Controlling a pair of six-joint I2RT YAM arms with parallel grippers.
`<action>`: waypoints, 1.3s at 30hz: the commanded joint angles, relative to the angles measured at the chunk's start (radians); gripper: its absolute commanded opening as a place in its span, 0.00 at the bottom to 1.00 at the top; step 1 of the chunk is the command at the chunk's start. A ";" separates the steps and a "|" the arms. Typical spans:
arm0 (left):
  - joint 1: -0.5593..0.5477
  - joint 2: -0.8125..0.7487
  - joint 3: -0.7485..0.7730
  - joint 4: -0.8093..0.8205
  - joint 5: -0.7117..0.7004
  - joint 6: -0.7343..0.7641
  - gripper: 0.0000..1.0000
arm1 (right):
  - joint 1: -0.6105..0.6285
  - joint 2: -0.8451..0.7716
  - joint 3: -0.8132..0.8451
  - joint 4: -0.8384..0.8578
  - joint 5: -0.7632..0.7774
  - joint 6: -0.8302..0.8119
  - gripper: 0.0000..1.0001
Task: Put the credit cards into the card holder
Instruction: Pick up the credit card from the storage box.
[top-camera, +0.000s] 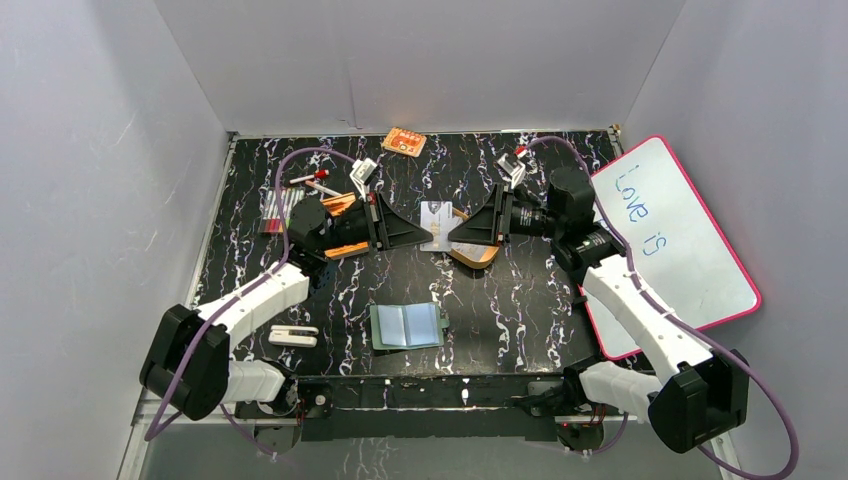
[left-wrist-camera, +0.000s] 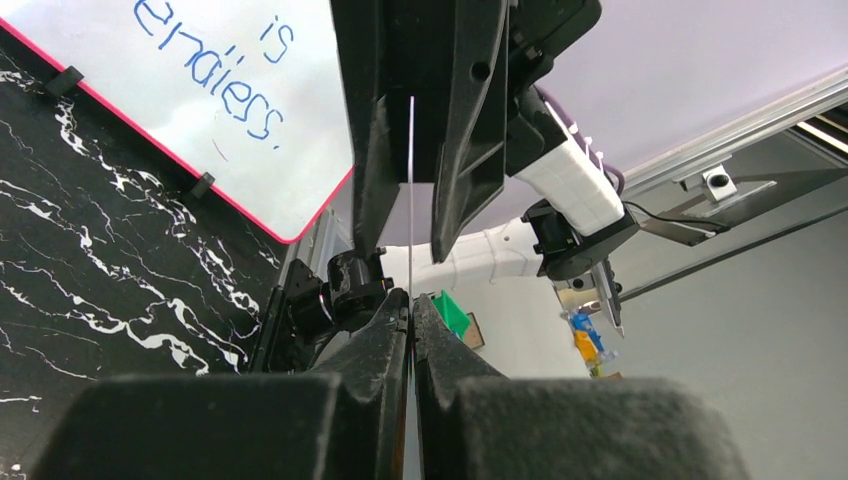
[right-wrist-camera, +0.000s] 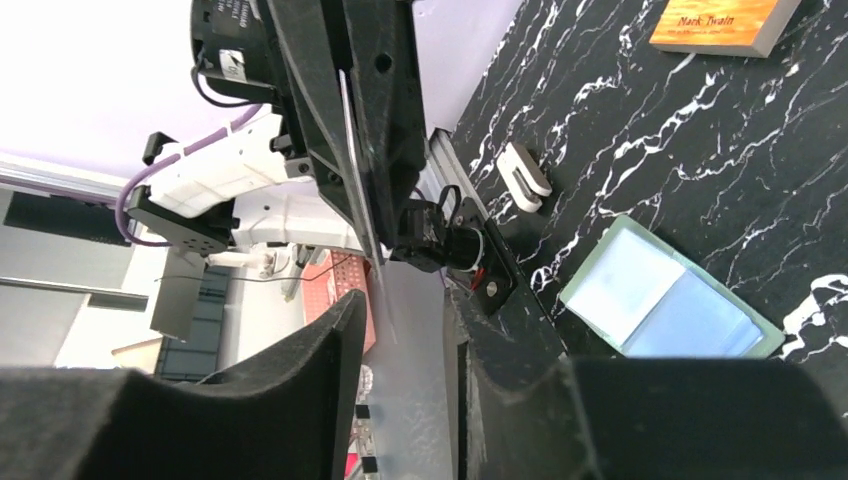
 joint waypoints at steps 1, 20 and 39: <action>-0.004 -0.045 -0.009 0.035 -0.043 -0.010 0.00 | 0.005 -0.048 -0.040 0.126 0.016 0.059 0.45; -0.004 -0.056 -0.023 0.035 -0.059 -0.028 0.00 | 0.044 -0.007 -0.051 0.292 0.047 0.150 0.32; -0.007 -0.393 -0.052 -0.774 -0.306 0.439 0.86 | 0.081 -0.058 0.054 -0.285 0.248 -0.251 0.00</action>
